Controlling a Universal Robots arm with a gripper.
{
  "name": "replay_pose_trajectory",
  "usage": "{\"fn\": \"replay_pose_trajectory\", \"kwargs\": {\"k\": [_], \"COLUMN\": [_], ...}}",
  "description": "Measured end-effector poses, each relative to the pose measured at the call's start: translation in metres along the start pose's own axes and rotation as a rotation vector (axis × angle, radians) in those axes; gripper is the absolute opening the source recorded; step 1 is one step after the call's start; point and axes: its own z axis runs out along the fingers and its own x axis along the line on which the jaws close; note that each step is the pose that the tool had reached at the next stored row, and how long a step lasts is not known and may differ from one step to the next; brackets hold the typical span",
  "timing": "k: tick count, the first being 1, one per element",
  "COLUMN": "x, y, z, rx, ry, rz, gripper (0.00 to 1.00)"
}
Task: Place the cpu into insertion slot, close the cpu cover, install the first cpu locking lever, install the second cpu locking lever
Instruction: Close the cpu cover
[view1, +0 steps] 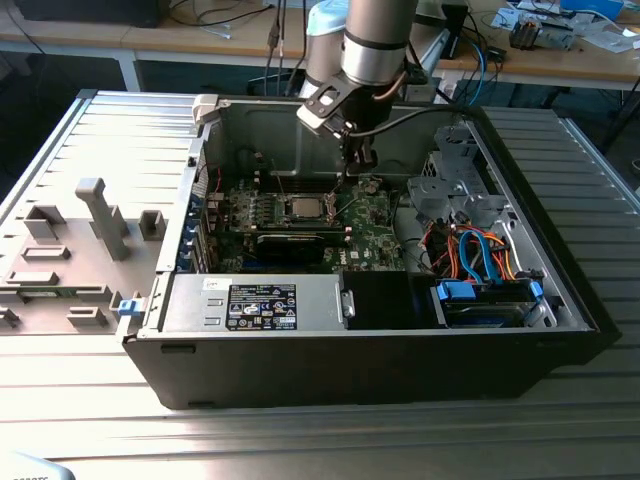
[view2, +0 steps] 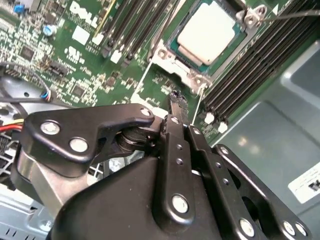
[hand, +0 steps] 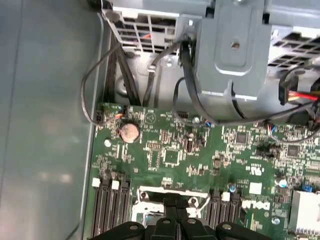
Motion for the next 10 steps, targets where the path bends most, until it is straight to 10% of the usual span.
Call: {"fn": "replay_pose_trajectory", "kwargs": {"k": [10], "x": [-0.0047], "y": [0.0378], "z": [-0.0050], "rx": [0.0319], "ry": [0.0159], "rz": [-0.001], "gripper": [0.11]}}
